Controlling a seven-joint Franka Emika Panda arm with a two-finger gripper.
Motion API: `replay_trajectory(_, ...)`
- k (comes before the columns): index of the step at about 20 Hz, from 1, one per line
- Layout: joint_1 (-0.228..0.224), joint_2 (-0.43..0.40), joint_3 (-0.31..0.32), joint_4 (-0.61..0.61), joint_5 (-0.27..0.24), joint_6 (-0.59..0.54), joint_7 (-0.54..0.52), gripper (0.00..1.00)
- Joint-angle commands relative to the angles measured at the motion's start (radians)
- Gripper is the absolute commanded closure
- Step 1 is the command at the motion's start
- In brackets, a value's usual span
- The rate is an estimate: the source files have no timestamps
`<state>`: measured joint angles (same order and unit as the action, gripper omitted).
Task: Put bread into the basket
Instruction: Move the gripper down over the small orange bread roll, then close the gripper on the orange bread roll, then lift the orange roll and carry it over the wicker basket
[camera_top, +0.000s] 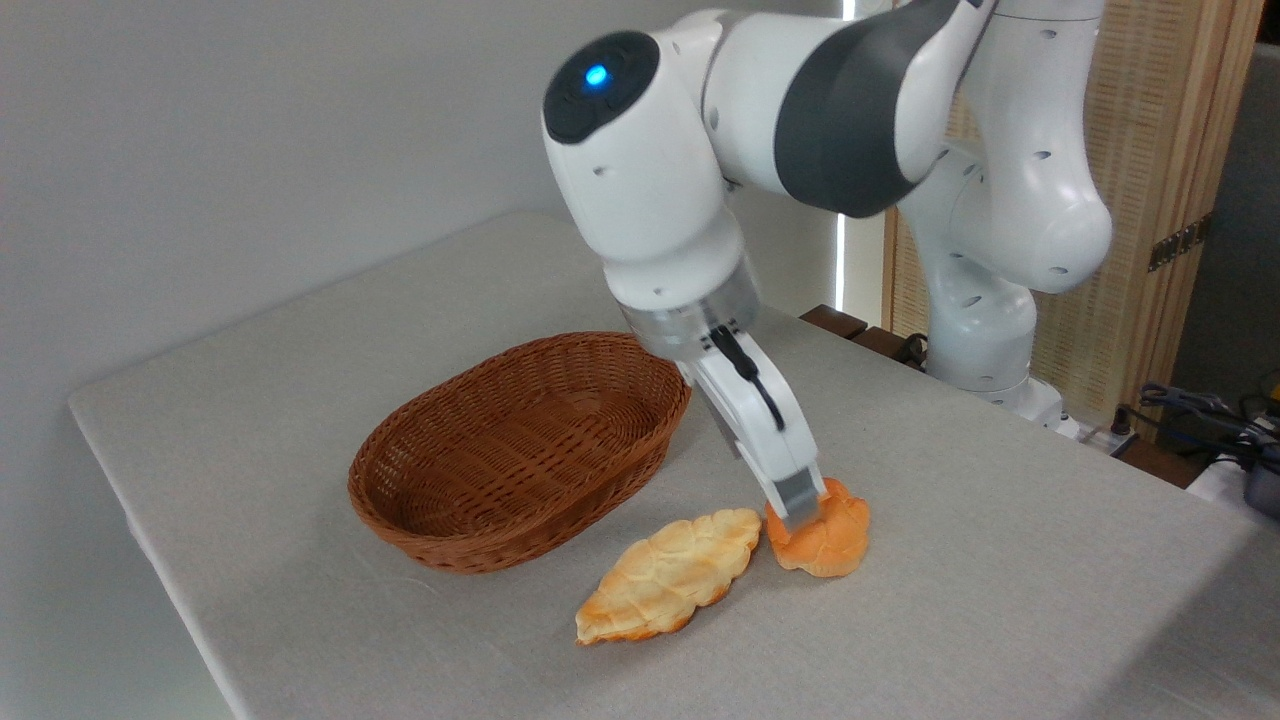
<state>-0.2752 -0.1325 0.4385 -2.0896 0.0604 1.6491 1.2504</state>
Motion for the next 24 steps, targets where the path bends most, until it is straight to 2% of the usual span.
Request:
replay_trajectory(1,0.036,-0.022,0.005,-0.053,0.042,0.054,0.072,0.0)
replay_trajectory(4,0.045,-0.013,0.005,-0.082,0.078,0.057,0.09,0.0)
replay_trajectory(7,0.044,0.001,0.003,-0.113,0.076,0.066,0.092,0.0)
replay_trajectory(14,0.031,0.021,-0.007,-0.112,0.059,0.072,0.086,0.0)
replay_trajectory(16,0.03,0.027,-0.01,-0.112,0.02,0.072,0.084,0.0)
replay_trajectory(19,0.03,0.027,-0.021,-0.112,0.01,0.072,0.086,0.0)
replay_trajectory(21,0.03,0.025,-0.023,-0.11,0.01,0.072,0.087,0.09)
replay_trajectory(23,0.03,0.021,-0.024,-0.11,0.009,0.072,0.087,0.25)
replay_trajectory(24,0.03,0.019,-0.024,-0.11,0.009,0.071,0.087,0.38)
